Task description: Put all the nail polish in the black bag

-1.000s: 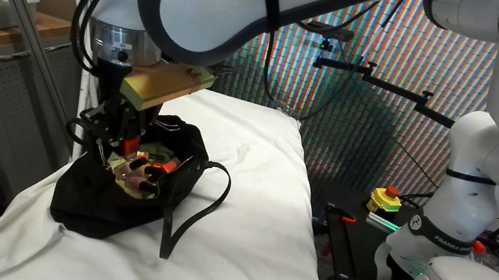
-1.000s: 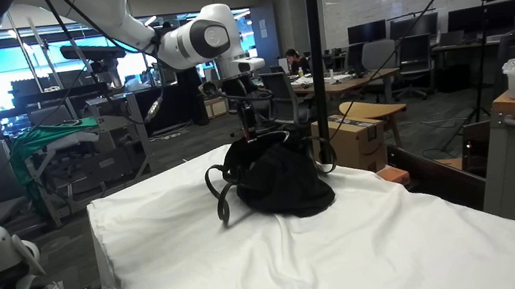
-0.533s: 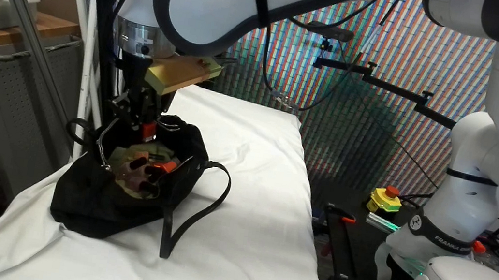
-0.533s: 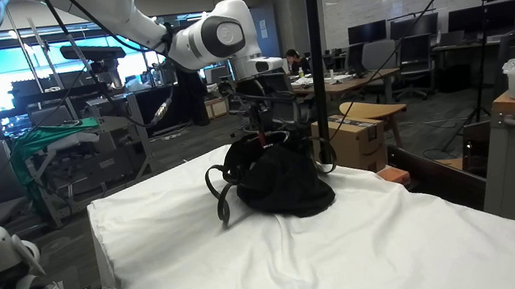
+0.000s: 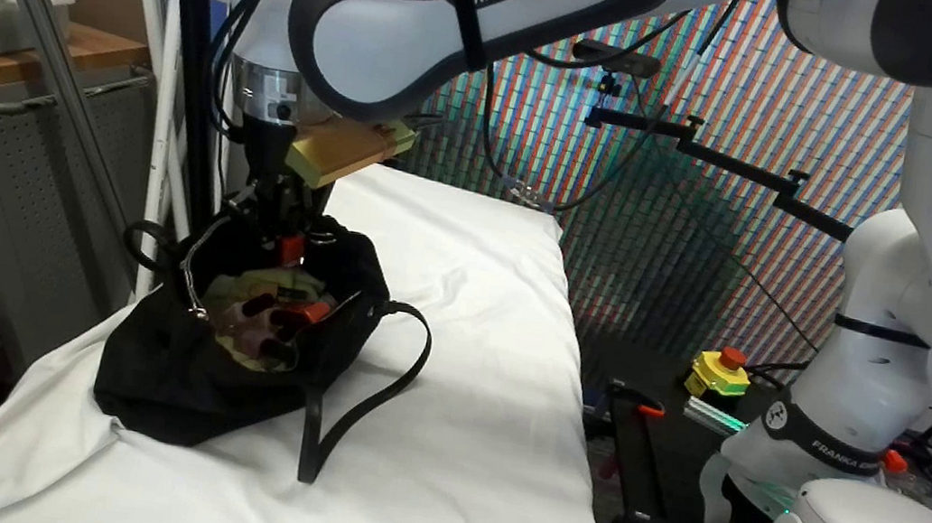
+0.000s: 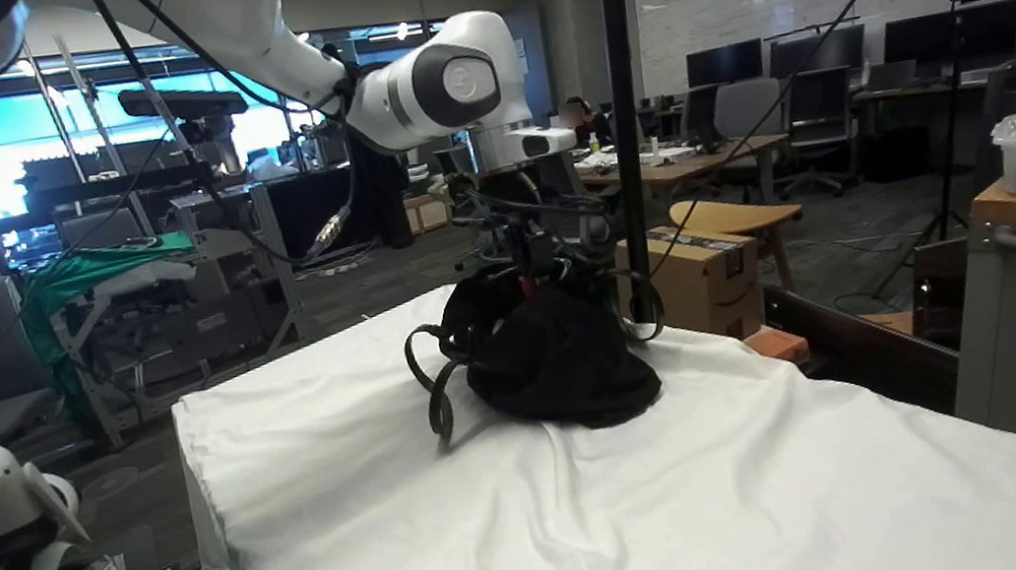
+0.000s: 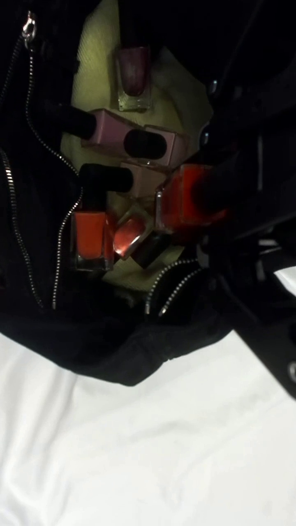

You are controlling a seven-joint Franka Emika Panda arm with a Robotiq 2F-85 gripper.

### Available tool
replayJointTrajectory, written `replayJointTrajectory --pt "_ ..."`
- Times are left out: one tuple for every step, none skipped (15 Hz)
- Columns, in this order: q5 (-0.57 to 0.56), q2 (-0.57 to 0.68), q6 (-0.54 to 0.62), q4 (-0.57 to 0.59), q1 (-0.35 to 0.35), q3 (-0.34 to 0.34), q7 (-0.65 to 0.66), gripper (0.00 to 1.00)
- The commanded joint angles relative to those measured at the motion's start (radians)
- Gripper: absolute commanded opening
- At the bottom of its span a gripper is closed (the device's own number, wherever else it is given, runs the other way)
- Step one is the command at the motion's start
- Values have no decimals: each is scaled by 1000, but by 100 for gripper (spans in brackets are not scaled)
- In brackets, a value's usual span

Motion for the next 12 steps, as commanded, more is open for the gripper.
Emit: replayJointTrajectory --pt "-12 24 -3 32 2 -10 -16 47" --pt "-10 27 -3 31 2 -10 -14 66" --pt "-9 29 -2 31 2 -10 -14 70" --pt "-9 29 1 28 3 -10 -12 77" --pt "-10 30 3 27 5 -11 -10 84" --pt "-10 27 5 22 6 -10 -7 92" --pt "-11 26 6 19 8 -10 -6 97" --pt "-7 20 7 11 9 -7 -8 99" --pt "-1 12 2 1 6 1 -27 100" --pt "9 0 -6 -12 3 13 -54 100" --pt "14 -16 -8 -33 0 25 -85 100" --pt "25 -45 -10 -67 -6 46 -139 100"
